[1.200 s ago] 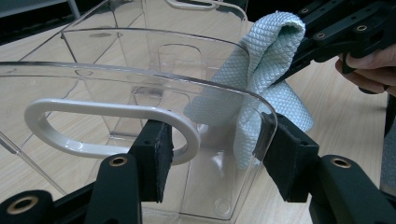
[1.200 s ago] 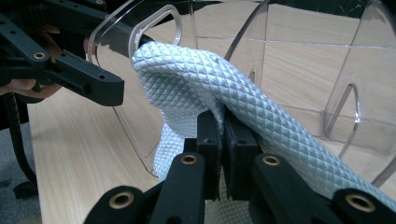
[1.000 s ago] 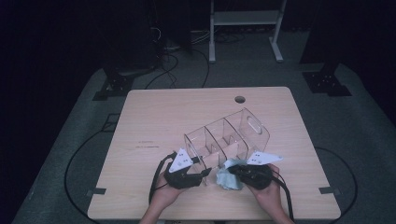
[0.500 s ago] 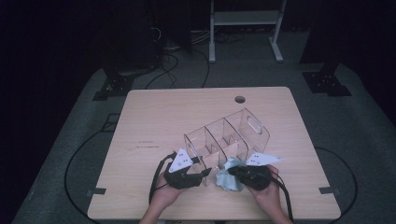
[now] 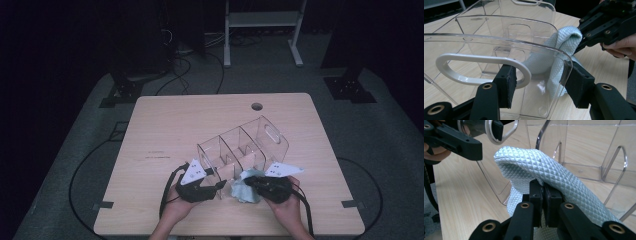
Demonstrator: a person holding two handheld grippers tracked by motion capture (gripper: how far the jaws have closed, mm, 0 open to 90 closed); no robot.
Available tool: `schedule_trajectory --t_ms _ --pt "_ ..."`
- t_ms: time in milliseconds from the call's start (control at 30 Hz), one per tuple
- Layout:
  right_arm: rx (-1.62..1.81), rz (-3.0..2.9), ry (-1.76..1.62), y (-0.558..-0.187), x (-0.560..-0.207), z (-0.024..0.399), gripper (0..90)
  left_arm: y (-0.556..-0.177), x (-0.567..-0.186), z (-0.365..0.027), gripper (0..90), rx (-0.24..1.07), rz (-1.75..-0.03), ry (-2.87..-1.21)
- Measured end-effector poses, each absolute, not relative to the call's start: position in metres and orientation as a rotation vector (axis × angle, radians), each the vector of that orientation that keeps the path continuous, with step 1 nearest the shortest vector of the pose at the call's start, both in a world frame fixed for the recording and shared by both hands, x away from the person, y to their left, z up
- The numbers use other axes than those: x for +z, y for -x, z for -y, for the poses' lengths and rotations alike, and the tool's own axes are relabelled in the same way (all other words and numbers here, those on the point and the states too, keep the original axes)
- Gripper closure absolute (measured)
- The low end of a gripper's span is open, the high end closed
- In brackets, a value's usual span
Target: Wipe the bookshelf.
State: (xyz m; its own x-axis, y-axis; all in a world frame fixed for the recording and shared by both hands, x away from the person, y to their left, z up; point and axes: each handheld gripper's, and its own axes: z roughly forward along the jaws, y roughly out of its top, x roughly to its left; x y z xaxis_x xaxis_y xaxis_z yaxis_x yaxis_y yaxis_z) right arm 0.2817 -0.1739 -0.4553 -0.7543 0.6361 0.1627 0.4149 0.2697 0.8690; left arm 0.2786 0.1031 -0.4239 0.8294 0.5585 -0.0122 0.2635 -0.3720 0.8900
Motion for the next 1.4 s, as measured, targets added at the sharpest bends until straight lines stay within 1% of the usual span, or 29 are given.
schedule_trajectory --t_ms 200,367,533,700,867,1067,1267,1400 --pt "1.462 -2.352 -1.009 -0.284 -0.465 0.174 85.7 -0.278 -0.424 -0.103 46.0 0.349 -0.606 -1.971" --pt "1.488 -2.315 -0.979 -0.281 -0.453 0.174 85.7 -0.279 -0.424 -0.103 46.1 0.346 -0.603 -1.973" --pt "1.460 -2.347 -1.001 -0.283 -0.464 0.174 85.7 -0.278 -0.424 -0.103 46.1 0.346 -0.602 -1.975" --pt "1.478 -2.316 -0.974 -0.281 -0.454 0.174 85.7 -0.278 -0.424 -0.103 46.1 0.343 -0.599 -1.975" --pt "1.458 -2.339 -0.992 -0.282 -0.463 0.174 85.7 -0.278 -0.424 -0.103 46.1 0.345 -0.598 -1.976" --pt "1.488 -2.304 -0.968 -0.279 -0.452 0.174 85.7 -0.278 -0.424 -0.103 46.1 0.344 -0.598 -1.975" --pt "1.455 -2.358 -1.009 -0.284 -0.470 0.174 85.7 -0.278 -0.424 -0.103 46.1 0.347 -0.597 -1.977" --pt "1.432 -2.368 -1.013 -0.284 -0.474 0.173 85.7 -0.278 -0.424 -0.103 46.1 0.345 -0.598 -1.974"
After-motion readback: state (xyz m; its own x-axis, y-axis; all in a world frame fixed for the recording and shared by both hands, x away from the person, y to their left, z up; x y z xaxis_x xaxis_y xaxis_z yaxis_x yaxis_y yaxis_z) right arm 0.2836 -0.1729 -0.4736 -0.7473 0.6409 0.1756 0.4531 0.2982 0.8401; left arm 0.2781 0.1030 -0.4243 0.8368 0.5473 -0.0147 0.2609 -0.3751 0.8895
